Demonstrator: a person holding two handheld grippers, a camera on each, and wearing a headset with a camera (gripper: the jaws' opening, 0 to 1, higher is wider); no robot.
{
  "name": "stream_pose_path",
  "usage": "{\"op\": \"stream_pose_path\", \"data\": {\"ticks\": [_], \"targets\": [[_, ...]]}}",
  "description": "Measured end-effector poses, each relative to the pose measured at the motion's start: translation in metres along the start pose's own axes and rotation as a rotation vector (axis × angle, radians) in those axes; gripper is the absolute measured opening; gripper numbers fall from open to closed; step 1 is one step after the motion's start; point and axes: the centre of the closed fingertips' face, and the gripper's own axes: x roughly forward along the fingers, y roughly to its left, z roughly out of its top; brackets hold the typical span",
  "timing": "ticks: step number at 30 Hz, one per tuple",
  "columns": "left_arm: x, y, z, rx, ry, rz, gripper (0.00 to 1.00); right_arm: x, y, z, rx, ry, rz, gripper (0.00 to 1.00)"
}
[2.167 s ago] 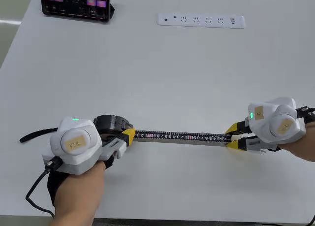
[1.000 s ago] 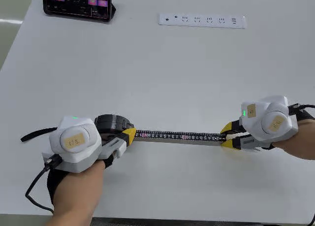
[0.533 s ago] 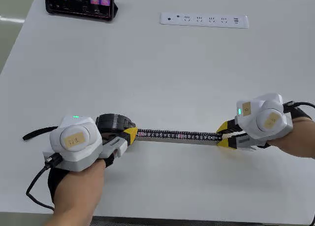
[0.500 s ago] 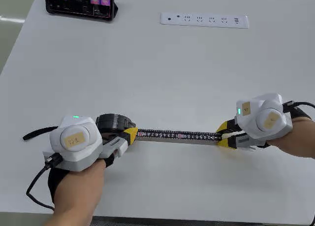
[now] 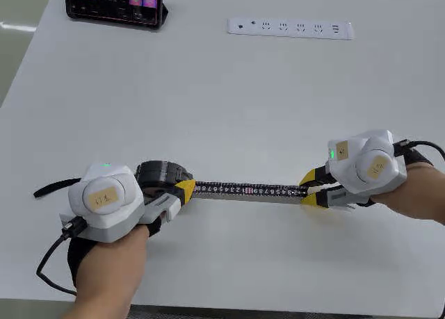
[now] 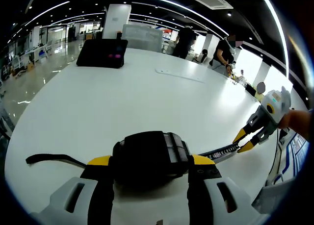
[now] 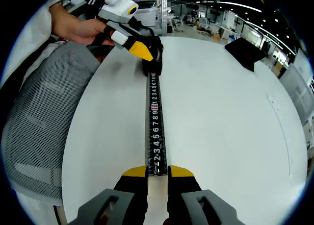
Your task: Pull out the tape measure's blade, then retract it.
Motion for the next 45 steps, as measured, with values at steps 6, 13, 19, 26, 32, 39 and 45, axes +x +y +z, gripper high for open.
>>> {"op": "stream_pose_path", "data": {"ticks": [6,13,19,26,32,39,45], "targets": [[0.000,0.000,0.000,-0.004,0.000,-0.002,0.56,0.002,0.001,0.006,0.002,-0.007,0.003,0.11],[0.000,0.000,0.000,-0.008,0.003,-0.006,0.56,0.005,0.002,0.012,0.005,-0.018,0.006,0.11],[0.000,0.000,0.000,-0.010,0.005,-0.009,0.56,0.009,0.003,0.019,0.010,-0.035,0.014,0.11],[0.000,0.000,0.000,-0.011,0.007,-0.014,0.56,0.015,0.005,0.027,0.008,-0.046,0.019,0.11],[0.000,0.000,0.000,-0.013,0.006,-0.015,0.56,0.018,0.002,0.035,0.012,-0.055,0.020,0.11],[0.000,-0.001,0.000,-0.010,0.008,-0.015,0.56,0.022,0.002,0.042,0.009,-0.063,0.023,0.11],[0.000,0.000,0.000,-0.013,0.011,-0.015,0.56,0.024,0.000,0.047,0.001,-0.067,0.022,0.11]]}}
